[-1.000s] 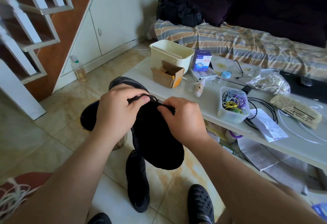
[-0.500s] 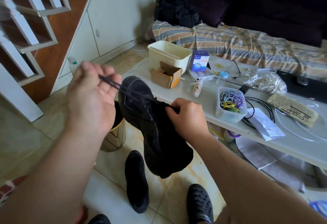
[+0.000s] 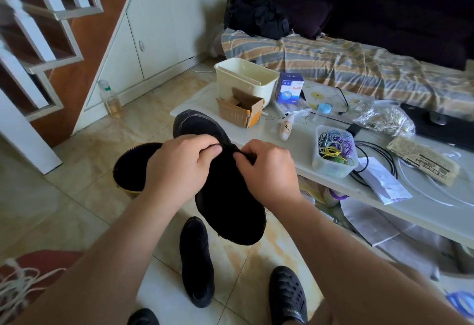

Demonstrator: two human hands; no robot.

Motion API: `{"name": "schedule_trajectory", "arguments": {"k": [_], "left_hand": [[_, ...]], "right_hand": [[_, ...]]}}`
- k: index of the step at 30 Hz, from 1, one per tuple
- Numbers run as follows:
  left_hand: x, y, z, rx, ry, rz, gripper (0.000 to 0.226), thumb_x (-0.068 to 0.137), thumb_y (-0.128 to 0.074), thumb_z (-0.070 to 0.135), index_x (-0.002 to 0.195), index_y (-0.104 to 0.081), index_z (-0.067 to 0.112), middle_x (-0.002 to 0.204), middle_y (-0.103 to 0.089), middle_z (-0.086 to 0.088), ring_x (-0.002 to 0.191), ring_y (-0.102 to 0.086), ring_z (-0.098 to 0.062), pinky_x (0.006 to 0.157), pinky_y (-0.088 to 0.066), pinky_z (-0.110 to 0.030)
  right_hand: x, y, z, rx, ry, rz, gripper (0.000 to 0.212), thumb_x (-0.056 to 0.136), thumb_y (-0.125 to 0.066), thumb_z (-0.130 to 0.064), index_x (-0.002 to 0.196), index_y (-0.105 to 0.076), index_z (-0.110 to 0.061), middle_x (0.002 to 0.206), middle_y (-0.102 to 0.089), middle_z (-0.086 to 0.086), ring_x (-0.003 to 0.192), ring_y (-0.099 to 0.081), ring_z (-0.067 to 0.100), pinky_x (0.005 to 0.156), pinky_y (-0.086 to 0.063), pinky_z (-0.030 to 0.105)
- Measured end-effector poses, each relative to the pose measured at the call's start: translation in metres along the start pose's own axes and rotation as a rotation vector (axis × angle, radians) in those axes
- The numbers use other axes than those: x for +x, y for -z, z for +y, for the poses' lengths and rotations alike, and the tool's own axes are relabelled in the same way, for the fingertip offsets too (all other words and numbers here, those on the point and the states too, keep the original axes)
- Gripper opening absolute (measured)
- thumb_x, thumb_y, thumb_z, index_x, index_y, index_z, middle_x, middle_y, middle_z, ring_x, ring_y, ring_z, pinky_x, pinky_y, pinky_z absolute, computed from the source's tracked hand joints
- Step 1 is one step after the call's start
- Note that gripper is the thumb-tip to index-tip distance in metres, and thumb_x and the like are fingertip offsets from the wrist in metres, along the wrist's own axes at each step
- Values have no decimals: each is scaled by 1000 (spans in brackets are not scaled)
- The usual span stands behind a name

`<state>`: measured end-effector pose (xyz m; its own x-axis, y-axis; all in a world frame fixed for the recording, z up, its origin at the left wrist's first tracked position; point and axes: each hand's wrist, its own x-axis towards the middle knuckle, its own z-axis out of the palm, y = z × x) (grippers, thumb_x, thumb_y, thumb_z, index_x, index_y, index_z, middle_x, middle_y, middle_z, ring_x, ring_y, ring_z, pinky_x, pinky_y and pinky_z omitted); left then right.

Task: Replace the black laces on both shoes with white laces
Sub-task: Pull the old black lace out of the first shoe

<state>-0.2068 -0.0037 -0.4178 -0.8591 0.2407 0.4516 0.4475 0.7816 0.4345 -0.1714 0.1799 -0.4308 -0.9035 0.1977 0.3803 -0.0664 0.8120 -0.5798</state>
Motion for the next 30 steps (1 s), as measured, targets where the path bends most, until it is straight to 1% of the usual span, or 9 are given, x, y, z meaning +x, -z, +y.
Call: {"name": "schedule_trajectory", "arguments": {"k": [3,7,9,13,16,20,23,27,30], "left_hand": [[-2,-4,3,-161,-9,-27,16,102,-54,37,92,-65,32,89,-66,13,83,-61,-17,70,-54,-43],[6,17,19,-1198,180,98,30,100,-50,23,81,-72,29,92,-75,-3,90,-65,-23,91,-50,-43],[11,31,20,-1538,319,144,31,102,-47,15,76,-61,23,65,-62,-3,71,-62,-27,81,-54,-42],[9,19,7,-740,529,-2,11,93,-66,32,93,-55,34,67,-54,8,56,-51,-18,56,-39,-31],[-1,6,5,-187,263,-229,16,94,-63,54,103,-64,40,87,-65,13,78,-62,-6,65,-46,-29],[-4,-5,4,87,109,-230,27,100,-57,55,110,-74,36,102,-63,12,93,-64,-18,72,-53,-37],[-4,-5,3,-110,38,-133,16,102,-56,40,97,-71,35,96,-63,15,91,-62,-15,73,-51,-37],[0,10,17,-804,68,87,26,102,-56,19,87,-72,34,92,-70,14,85,-62,-4,80,-47,-19],[7,21,16,-1293,164,149,42,106,-48,12,76,-70,31,92,-73,1,81,-59,-14,85,-46,-30]], "right_hand": [[2,-8,6,-23,-27,-57,16,94,-64,-38,88,-70,-25,77,-68,-5,77,-62,21,67,-55,36],[2,-15,22,-60,-127,-154,15,93,-63,-40,95,-73,-28,84,-70,-4,84,-64,23,71,-57,38],[2,-15,25,-69,-133,-180,17,94,-63,-41,94,-73,-28,81,-69,-4,81,-63,23,70,-57,38],[3,-11,18,-76,-53,-104,19,96,-62,-41,88,-72,-27,76,-68,-6,76,-61,21,67,-54,35],[4,-8,12,-73,-7,-54,19,95,-62,-38,85,-71,-25,75,-66,-5,75,-60,20,66,-54,36],[0,-8,7,-67,41,-39,16,95,-64,-37,86,-73,-25,74,-66,-6,74,-60,21,64,-51,34],[-1,-11,10,-68,33,-37,15,93,-64,-37,87,-72,-25,73,-66,-5,73,-60,22,64,-52,34],[1,-15,20,-74,-64,-85,15,93,-63,-38,90,-71,-26,77,-68,-4,78,-61,24,68,-56,37],[2,-15,26,-61,-140,-118,16,94,-62,-40,95,-74,-29,83,-70,-6,83,-63,24,72,-57,38]]}}
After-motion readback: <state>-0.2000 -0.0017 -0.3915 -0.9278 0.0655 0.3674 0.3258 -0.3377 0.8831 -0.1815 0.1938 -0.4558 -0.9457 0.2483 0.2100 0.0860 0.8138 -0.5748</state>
